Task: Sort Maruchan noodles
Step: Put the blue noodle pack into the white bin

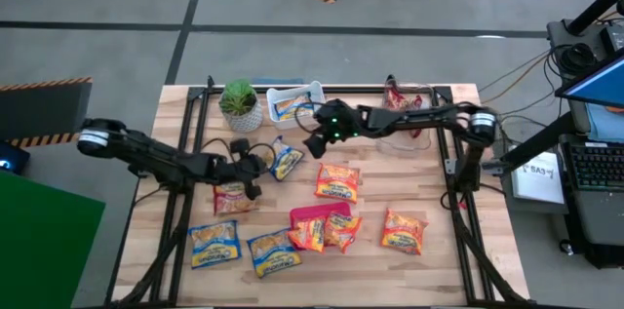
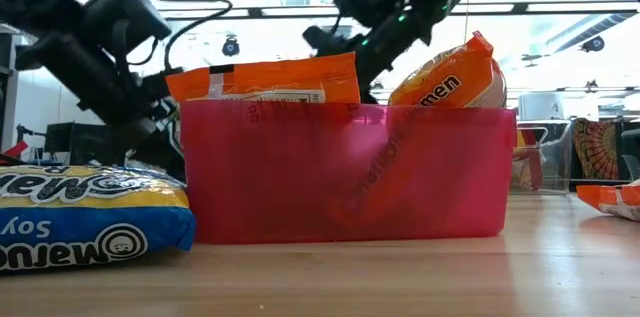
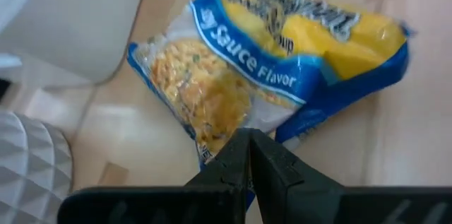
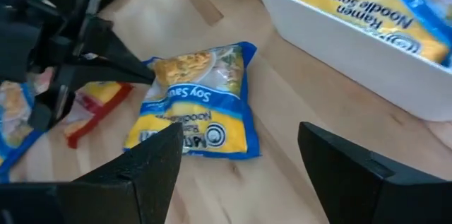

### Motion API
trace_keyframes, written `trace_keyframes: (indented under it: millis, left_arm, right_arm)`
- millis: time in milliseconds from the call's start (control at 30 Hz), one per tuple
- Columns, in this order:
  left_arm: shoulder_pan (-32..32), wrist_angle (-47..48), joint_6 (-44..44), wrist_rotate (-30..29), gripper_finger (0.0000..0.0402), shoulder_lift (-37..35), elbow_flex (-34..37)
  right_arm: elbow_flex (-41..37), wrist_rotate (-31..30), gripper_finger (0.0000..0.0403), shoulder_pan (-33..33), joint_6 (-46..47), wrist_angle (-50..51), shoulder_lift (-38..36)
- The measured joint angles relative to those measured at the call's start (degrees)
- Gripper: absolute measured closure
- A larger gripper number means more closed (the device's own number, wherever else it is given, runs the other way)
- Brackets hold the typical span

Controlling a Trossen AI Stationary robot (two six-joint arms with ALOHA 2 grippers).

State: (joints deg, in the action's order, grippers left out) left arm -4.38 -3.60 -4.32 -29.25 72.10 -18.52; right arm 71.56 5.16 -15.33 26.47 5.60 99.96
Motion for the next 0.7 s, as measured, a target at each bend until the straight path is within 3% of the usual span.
trace_keyframes:
  millis: [333, 700]
  left_arm:
    - [-0.03, -4.25, -5.7, -1.43, 0.0402, 8.77, 0.54]
    - [0.0, -9.96, -5.44, -1.46, 0.0402, 12.65, 0.54]
  right_arm:
    - [7.93, 7.16, 0.0133, -1.0, 3.16, 0.12, 9.12]
    - [9.82, 9.56, 0.0133, -1.22, 5.9, -0.47, 13.53]
